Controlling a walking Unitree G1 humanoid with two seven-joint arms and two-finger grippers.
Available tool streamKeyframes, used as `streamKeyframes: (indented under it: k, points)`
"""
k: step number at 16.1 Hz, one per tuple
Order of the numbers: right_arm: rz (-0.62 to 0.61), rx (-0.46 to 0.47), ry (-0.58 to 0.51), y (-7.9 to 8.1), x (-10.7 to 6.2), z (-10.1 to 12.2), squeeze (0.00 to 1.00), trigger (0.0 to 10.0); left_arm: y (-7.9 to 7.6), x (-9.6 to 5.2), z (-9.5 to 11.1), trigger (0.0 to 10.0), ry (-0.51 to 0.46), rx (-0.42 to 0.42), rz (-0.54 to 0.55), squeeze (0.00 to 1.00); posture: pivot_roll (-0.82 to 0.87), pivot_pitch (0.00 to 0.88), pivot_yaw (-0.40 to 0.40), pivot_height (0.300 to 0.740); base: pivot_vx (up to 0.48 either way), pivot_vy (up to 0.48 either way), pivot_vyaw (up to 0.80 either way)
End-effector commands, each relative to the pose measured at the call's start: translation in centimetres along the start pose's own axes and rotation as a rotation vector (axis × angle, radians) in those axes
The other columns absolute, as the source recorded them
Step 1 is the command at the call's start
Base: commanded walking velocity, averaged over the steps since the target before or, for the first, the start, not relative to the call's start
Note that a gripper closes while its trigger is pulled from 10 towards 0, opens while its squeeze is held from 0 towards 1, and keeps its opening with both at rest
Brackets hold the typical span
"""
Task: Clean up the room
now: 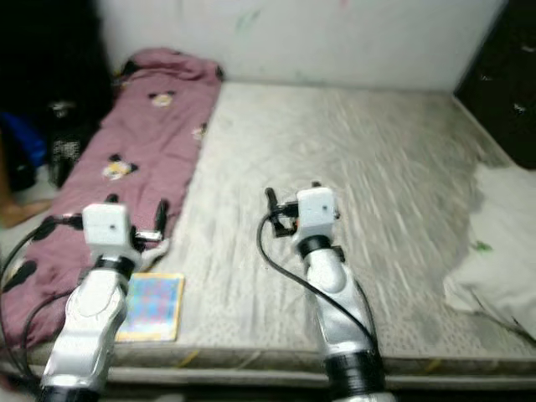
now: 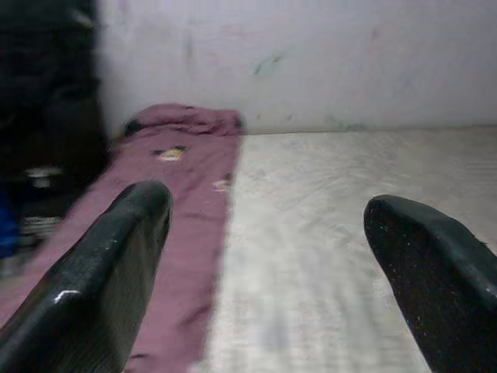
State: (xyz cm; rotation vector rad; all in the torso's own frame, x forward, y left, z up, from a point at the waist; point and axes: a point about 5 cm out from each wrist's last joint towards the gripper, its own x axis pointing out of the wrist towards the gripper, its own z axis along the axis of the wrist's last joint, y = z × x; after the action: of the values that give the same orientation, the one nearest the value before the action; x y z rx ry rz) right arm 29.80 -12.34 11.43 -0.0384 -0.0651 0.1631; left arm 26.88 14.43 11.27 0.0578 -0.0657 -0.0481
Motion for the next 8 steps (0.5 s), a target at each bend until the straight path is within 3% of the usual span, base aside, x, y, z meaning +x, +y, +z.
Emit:
streamKeyframes:
  k: [1,3,8]
  points:
    - [-0.017,0.004,0.005,-0.37,-0.05,-0.15,0.0,10.0,-0.2,-0.02,-0.07,10.0,0.008,0.014,-0.008,0.0,0.01,0.0,-0.036,0.74,0.0,0.0,0.0]
    - [-0.024,0.011,0.012,-0.45,-0.09,-0.32,0.0,10.0,-0.24,0.0,-0.05,10.0,0.006,0.017,-0.013,0.0,0.01,0.0,-0.032,0.74,0.0,-0.12,0.0]
    - [-0.027,0.01,0.011,-0.87,-0.64,-0.36,0.0,10.0,-0.12,0.03,-0.01,10.0,0.005,0.004,-0.006,0.0,0.01,0.0,-0.03,0.74,0.0,-0.337,0.0]
